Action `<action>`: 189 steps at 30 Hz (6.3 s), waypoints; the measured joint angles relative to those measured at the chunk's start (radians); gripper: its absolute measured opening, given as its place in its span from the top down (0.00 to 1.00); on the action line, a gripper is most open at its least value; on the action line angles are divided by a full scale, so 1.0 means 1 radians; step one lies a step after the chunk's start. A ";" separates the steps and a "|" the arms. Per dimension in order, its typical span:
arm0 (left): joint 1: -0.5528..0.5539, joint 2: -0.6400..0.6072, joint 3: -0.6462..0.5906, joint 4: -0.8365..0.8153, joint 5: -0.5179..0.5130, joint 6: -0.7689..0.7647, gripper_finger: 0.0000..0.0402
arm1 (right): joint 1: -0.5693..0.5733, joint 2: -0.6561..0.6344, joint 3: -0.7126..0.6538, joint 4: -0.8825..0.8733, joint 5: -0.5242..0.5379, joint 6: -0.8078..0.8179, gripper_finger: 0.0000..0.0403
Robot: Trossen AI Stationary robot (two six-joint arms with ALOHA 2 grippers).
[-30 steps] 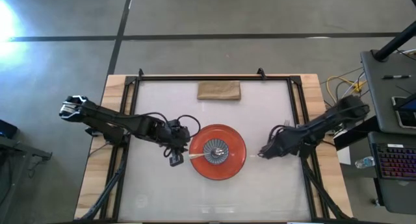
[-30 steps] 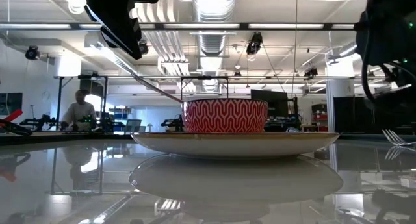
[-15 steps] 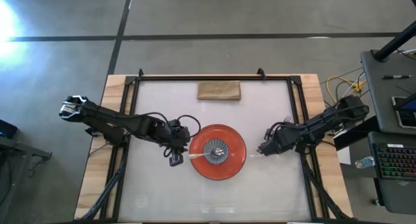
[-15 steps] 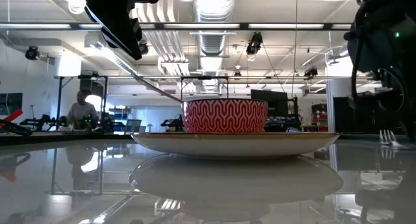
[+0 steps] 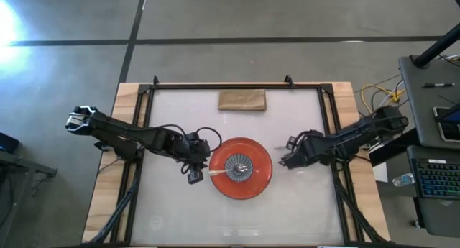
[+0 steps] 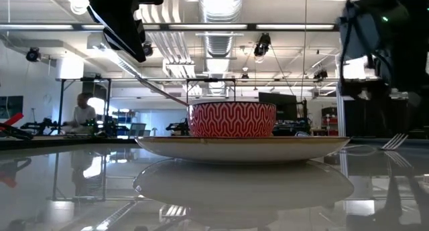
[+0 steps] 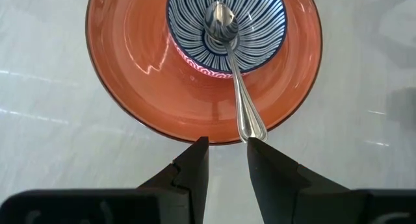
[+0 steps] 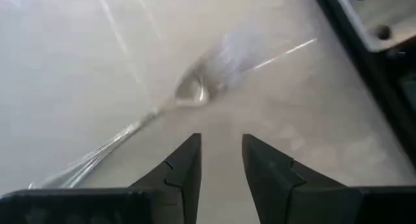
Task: Set table place
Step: Move the fork from the middle right to the right side of the orange plate
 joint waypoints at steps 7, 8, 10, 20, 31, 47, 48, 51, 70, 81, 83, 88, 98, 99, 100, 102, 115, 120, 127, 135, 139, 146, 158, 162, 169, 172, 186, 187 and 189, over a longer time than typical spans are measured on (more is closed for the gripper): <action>0.000 0.000 0.000 -0.006 0.000 -0.002 0.77 | -0.073 -0.002 0.015 -0.073 0.053 -0.010 0.74; 0.000 0.000 0.000 -0.008 0.000 -0.002 0.77 | -0.083 -0.002 0.010 -0.062 0.072 -0.023 0.74; 0.000 0.000 0.000 -0.010 0.000 -0.001 0.77 | -0.107 -0.002 0.001 -0.010 0.108 -0.056 0.74; 0.012 0.002 0.000 -0.028 -0.002 0.002 0.77 | -0.287 0.039 -0.029 0.257 0.139 -0.339 0.74; 0.013 0.002 0.000 -0.099 -0.002 -0.021 0.77 | -0.399 0.167 0.006 0.485 0.091 -0.658 0.74; 0.019 0.002 -0.006 -0.112 -0.005 -0.018 0.77 | -0.205 0.094 0.034 0.297 -0.179 -0.621 0.74; 0.019 0.002 -0.006 -0.113 -0.005 -0.016 0.77 | -0.185 0.082 0.034 0.271 -0.179 -0.598 0.74; 0.019 0.002 -0.006 -0.112 -0.006 -0.014 0.77 | -0.126 0.049 0.033 0.228 -0.191 -0.558 0.74; 0.020 0.002 -0.007 -0.112 -0.024 0.033 0.77 | -0.138 0.127 0.031 0.372 -0.024 -0.448 0.74; 0.020 0.002 -0.007 -0.113 -0.025 0.028 0.77 | -0.082 0.145 0.052 0.402 -0.120 -0.523 0.74; 0.020 0.002 -0.007 -0.113 -0.027 0.028 0.77 | -0.050 0.126 0.052 0.405 -0.161 -0.496 0.74; 0.020 0.002 -0.007 -0.113 -0.029 0.028 0.77 | 0.044 0.107 0.052 0.406 -0.227 -0.442 0.74; 0.020 0.002 -0.007 -0.110 -0.032 0.028 0.77 | 0.327 0.100 0.052 0.410 -0.306 -0.173 0.74; 0.020 0.002 -0.007 -0.110 -0.032 0.028 0.77 | 0.350 0.100 0.052 0.410 -0.297 -0.137 0.74; 0.020 0.002 -0.007 -0.110 -0.032 0.028 0.77 | 0.368 0.100 0.052 0.410 -0.288 -0.102 0.74; 0.020 0.002 -0.007 -0.109 -0.032 0.028 0.77 | 0.400 0.099 0.053 0.410 -0.261 -0.043 0.74; 0.020 0.002 -0.007 -0.091 -0.032 0.030 0.77 | 0.446 0.098 0.298 0.211 -0.129 -0.127 0.81; 0.020 0.002 -0.007 -0.090 -0.032 0.029 0.77 | 0.501 0.100 0.347 0.125 -0.280 -0.041 0.95; 0.020 0.002 -0.007 -0.086 -0.032 0.031 0.77 | 0.568 0.152 0.338 0.122 -0.481 0.007 0.98; 0.020 0.002 -0.007 -0.087 -0.032 0.035 0.77 | 0.572 0.220 0.258 0.264 -0.569 0.009 0.98; 0.019 0.002 -0.007 -0.087 -0.032 0.035 0.77 | 0.579 0.242 0.222 0.265 -0.584 0.020 0.98; 0.019 0.002 -0.007 -0.087 -0.032 0.035 0.77 | 0.572 0.230 0.125 0.301 -0.579 0.011 0.98; 0.019 0.002 -0.007 -0.088 -0.031 0.030 0.77 | 0.458 0.141 0.008 0.301 -0.488 -0.053 0.98; 0.019 0.002 -0.007 -0.088 -0.031 0.028 0.77 | 0.387 0.135 -0.011 0.292 -0.488 -0.152 0.98; 0.019 0.002 -0.007 -0.088 -0.031 0.027 0.77 | 0.247 0.130 -0.015 0.247 -0.411 -0.308 0.98; 0.019 0.002 -0.007 -0.088 -0.031 0.027 0.77 | 0.183 0.129 -0.017 0.240 -0.384 -0.390 0.98; 0.019 0.002 -0.007 -0.094 -0.031 0.001 0.77 | -0.081 0.054 -0.022 0.337 -0.092 -0.662 0.98; 0.019 0.002 -0.007 -0.097 -0.032 0.001 0.77 | -0.097 0.050 -0.022 0.362 -0.100 -0.689 0.98; 0.019 0.002 -0.007 -0.097 -0.032 0.000 0.77 | -0.130 0.050 -0.019 0.418 -0.116 -0.737 0.98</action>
